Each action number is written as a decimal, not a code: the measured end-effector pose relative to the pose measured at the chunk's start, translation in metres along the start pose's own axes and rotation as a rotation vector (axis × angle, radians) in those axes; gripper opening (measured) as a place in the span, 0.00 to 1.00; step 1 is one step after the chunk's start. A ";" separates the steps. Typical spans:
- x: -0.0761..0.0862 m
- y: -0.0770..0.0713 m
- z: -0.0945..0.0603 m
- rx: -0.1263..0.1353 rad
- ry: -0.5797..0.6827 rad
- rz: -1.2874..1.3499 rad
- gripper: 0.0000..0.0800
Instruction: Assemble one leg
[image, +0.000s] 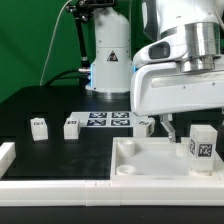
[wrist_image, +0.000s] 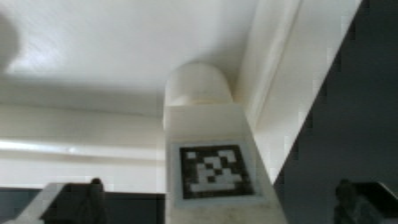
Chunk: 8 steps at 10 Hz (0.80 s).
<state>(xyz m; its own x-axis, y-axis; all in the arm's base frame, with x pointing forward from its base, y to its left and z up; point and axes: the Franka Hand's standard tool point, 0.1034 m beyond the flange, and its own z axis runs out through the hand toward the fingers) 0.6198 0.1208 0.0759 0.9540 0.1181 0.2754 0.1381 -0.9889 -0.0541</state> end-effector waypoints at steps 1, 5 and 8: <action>0.002 0.000 -0.001 0.007 -0.048 0.002 0.81; 0.003 -0.001 -0.002 0.029 -0.239 0.013 0.81; 0.007 0.004 -0.002 0.027 -0.233 0.021 0.81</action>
Offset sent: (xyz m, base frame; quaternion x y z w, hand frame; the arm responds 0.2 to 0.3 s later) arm 0.0000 0.0000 0.0000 0.0000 0.0000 0.0000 1.0000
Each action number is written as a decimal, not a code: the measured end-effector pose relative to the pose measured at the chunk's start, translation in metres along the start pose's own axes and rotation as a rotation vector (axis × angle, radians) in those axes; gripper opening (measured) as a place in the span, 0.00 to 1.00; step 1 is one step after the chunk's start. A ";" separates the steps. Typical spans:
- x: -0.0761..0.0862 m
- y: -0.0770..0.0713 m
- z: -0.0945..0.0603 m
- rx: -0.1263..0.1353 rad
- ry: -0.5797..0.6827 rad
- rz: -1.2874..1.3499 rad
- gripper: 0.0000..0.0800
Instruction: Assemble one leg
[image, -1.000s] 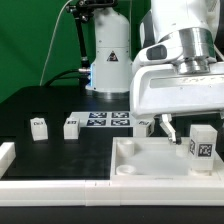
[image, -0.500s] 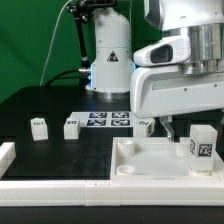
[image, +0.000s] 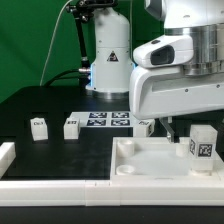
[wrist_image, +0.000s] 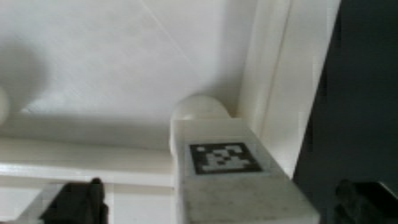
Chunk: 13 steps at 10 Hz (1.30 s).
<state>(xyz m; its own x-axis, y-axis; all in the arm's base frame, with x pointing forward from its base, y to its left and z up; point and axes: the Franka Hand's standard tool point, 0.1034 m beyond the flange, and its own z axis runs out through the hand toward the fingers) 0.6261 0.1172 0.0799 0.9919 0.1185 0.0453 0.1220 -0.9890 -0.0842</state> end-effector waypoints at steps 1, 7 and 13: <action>0.000 0.000 0.000 0.000 0.001 0.000 0.81; 0.000 0.000 0.000 0.001 0.001 0.037 0.36; 0.002 -0.002 0.001 0.030 0.043 0.646 0.36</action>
Offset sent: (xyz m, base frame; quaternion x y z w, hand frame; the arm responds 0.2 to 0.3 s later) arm 0.0000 0.0000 0.0000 0.0000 0.0000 0.0000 1.0000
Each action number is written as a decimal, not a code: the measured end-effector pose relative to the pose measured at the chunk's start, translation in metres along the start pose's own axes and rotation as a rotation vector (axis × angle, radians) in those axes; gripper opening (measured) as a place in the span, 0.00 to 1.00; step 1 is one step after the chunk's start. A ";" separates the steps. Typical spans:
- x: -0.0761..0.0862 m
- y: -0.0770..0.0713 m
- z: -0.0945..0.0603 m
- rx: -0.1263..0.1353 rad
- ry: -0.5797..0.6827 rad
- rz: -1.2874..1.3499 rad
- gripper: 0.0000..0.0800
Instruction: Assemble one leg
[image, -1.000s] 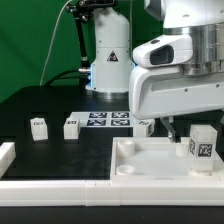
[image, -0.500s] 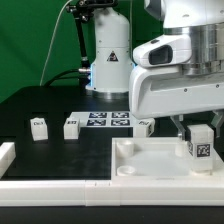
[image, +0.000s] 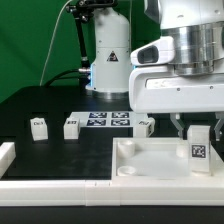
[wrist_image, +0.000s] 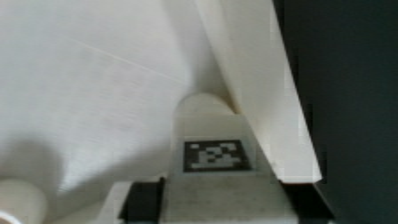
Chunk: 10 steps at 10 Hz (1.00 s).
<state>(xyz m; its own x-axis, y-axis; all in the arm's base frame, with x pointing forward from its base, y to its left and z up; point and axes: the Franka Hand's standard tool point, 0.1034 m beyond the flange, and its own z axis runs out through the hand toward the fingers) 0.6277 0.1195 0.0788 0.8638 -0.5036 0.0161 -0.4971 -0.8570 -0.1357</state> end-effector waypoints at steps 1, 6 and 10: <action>0.000 -0.001 0.000 -0.002 0.007 0.149 0.36; 0.000 -0.003 0.001 -0.004 0.019 0.577 0.37; 0.002 -0.001 -0.001 -0.015 0.009 0.349 0.78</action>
Offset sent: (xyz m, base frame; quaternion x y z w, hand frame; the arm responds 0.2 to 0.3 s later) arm 0.0081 0.0049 -0.0088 -0.0321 0.0368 0.2591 0.9646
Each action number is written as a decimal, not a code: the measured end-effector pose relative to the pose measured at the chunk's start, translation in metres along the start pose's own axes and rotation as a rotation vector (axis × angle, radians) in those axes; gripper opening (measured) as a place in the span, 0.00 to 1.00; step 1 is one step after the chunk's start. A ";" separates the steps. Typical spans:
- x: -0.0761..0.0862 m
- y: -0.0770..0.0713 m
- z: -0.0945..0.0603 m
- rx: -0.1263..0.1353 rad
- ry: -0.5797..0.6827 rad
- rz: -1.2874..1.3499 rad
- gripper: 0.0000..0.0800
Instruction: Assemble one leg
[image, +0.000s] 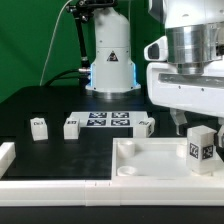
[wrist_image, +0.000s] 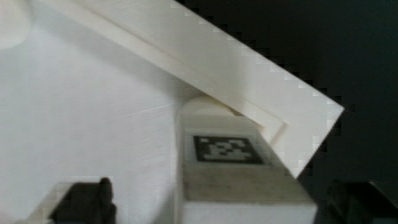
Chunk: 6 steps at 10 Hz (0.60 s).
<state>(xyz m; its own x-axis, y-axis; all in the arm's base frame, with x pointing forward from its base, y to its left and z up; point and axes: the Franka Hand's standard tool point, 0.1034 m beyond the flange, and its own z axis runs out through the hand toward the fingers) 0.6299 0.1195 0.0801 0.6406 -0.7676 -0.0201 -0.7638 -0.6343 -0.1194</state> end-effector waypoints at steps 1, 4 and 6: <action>-0.002 0.000 -0.001 -0.027 0.003 -0.154 0.80; 0.001 -0.001 -0.001 -0.052 0.008 -0.523 0.81; 0.000 -0.001 -0.001 -0.062 0.011 -0.710 0.81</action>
Offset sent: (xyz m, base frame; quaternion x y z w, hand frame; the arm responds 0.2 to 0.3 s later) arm 0.0078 -0.0080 0.0004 -0.0359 0.0012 -0.2316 0.9721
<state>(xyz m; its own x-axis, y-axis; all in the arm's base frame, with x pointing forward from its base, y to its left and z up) 0.6307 0.1200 0.0816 0.9845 -0.1677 0.0518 -0.1655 -0.9853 -0.0435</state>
